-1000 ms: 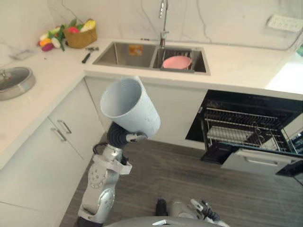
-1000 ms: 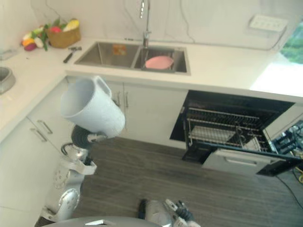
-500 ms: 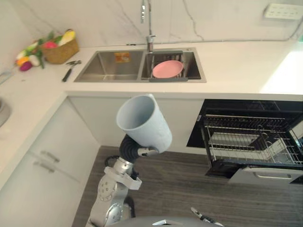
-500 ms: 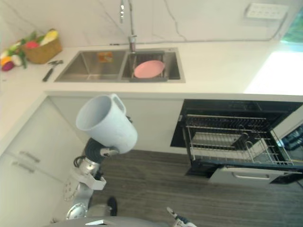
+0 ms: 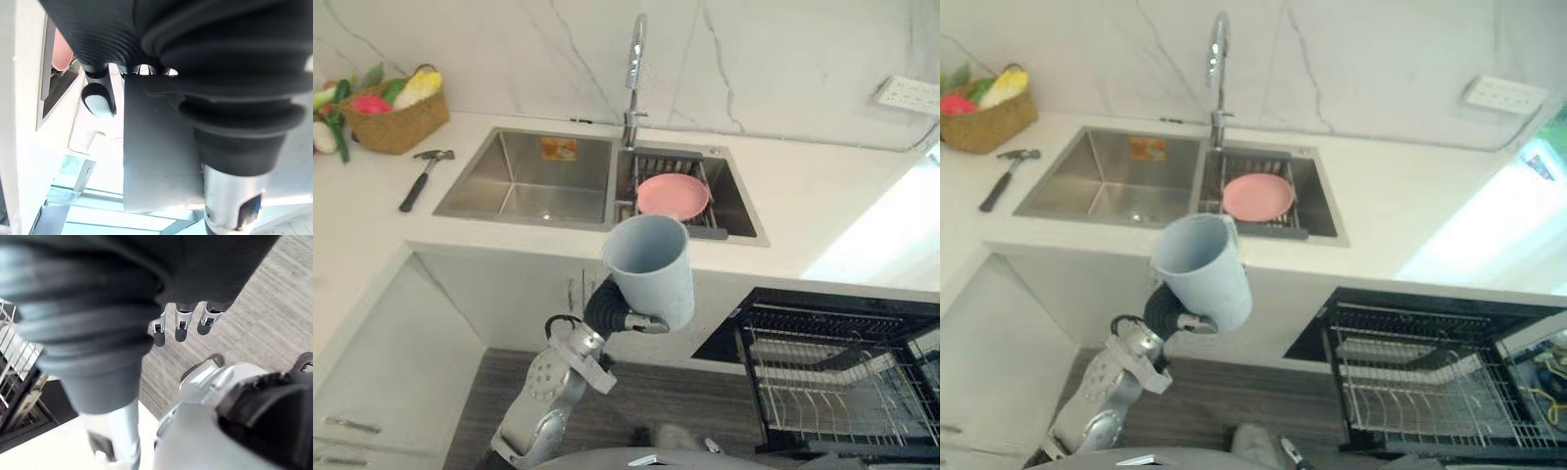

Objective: Walk over to the sink, pick up the cup, carry it to the dishwasher, place the cup inside the dishwasher, then close the dishwasher door

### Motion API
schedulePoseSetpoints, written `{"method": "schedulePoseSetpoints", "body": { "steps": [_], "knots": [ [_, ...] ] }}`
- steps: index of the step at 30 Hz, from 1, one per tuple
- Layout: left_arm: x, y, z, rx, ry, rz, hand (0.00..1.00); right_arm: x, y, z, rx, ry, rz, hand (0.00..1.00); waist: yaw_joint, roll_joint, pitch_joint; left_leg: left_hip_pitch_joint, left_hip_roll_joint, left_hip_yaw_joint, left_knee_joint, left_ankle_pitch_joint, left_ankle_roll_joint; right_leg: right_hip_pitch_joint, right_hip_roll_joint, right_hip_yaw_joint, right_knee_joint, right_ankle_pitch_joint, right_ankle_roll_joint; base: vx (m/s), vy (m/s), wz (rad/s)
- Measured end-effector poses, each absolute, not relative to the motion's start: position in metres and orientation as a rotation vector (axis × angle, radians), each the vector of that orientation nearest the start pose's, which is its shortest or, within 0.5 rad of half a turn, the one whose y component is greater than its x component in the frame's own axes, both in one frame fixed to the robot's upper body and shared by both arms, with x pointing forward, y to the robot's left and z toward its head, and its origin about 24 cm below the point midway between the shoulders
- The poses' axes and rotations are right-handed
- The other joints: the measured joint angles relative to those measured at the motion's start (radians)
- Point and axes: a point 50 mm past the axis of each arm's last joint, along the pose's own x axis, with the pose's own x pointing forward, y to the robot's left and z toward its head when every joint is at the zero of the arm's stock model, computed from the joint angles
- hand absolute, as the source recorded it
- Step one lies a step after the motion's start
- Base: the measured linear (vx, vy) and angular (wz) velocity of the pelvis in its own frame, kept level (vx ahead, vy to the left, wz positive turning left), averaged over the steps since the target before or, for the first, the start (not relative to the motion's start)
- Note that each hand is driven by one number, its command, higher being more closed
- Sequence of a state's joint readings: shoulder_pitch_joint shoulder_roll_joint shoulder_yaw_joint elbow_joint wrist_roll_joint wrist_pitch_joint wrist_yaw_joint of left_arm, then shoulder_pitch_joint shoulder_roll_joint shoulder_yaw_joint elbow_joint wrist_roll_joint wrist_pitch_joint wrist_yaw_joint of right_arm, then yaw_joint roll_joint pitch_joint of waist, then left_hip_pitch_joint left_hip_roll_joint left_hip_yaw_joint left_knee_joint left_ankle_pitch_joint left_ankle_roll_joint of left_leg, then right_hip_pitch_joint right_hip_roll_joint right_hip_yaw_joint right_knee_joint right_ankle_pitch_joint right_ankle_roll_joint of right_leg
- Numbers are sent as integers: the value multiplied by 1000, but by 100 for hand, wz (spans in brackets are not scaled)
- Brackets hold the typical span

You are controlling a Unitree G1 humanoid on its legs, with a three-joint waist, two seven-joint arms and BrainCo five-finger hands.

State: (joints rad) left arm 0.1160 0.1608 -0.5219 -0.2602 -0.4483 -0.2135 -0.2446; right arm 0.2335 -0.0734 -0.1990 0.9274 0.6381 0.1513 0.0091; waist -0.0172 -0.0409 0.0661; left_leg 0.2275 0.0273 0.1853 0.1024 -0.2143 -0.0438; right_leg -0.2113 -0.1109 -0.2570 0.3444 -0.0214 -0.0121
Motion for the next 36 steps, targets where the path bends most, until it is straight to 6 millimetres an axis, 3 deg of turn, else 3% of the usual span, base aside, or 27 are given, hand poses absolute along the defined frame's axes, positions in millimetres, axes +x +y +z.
{"method": "schedulePoseSetpoints", "body": {
  "steps": [2,4,6,7,11,12,14,15,18,19,20,23,26,30,35,36],
  "knots": [
    [191,58,78,-408,-217,-686,100,55,-219,-160,552,1131,-555,0,-6,65,-14,18,56,39,4,-33,-14,30,62,2,-46,-1,-8,123,-114,-48],
    [191,57,79,-400,-223,-681,100,63,-227,-158,512,1119,-543,0,-6,99,-11,5,79,56,24,-33,-15,64,98,4,-135,31,-14,48,-64,-16],
    [192,57,80,-400,-227,-671,100,66,-227,-158,487,1113,-523,0,-7,106,-11,-7,89,62,67,-30,-13,98,115,15,-199,45,-16,-13,-67,-17],
    [191,57,80,-395,-230,-659,100,69,-224,-157,471,1102,-503,0,2,91,-2,-22,89,61,126,-23,-10,112,115,27,-223,38,-17,-50,-93,-29],
    [188,52,81,-403,-250,-673,100,82,-219,-154,423,1075,-464,0,5,78,11,-155,114,43,433,9,-17,157,108,23,-295,48,-21,-71,-88,-11],
    [188,50,81,-401,-250,-678,100,87,-219,-151,397,1049,-463,0,3,82,31,-202,134,27,564,44,-34,194,111,31,-319,59,-27,-80,-81,-10],
    [187,50,80,-396,-249,-682,100,95,-217,-148,379,1021,-461,0,6,85,37,-252,148,10,636,-1,-32,213,114,47,-335,65,-31,-128,-89,-26],
    [186,52,80,-393,-259,-688,100,106,-213,-144,375,972,-467,0,11,90,34,-268,141,3,574,-74,-28,214,110,69,-340,65,-31,-177,-92,-39],
    [184,55,79,-394,-277,-679,100,120,-209,-138,389,900,-484,0,12,90,34,-257,101,-26,312,-88,-31,215,96,107,-362,76,-14,-286,-68,-38],
    [185,58,81,-394,-293,-666,100,128,-210,-134,387,851,-495,0,12,98,33,-241,86,-62,162,-40,-27,214,94,128,-377,89,1,-248,59,-47],
    [188,60,82,-398,-306,-644,100,133,-212,-131,386,810,-515,0,12,112,33,-226,79,-72,96,53,-26,228,98,145,-404,109,19,-148,113,-51],
    [193,69,80,-383,-304,-579,100,142,-205,-121,393,724,-568,0,0,99,39,-183,47,-15,61,58,3,254,66,177,-432,136,53,22,205,-40],
    [195,66,84,-366,-322,-562,100,144,-199,-108,440,618,-649,0,1,76,33,-152,23,12,14,71,19,243,47,190,-426,132,67,116,144,-20],
    [197,67,87,-378,-328,-505,100,150,-199,-86,507,454,-733,0,-11,72,30,-135,20,26,-2,71,19,245,45,179,-426,131,70,79,41,-10],
    [197,70,102,-397,-389,-416,100,157,-213,-45,572,194,-876,0,-5,68,29,-135,24,28,0,71,19,248,46,151,-426,131,70,-3,-12,3],
    [198,71,104,-401,-398,-385,100,159,-217,-27,567,98,-897,0,-1,64,24,-135,26,29,2,70,20,250,45,138,-428,128,71,-51,-18,1]
  ]
}}
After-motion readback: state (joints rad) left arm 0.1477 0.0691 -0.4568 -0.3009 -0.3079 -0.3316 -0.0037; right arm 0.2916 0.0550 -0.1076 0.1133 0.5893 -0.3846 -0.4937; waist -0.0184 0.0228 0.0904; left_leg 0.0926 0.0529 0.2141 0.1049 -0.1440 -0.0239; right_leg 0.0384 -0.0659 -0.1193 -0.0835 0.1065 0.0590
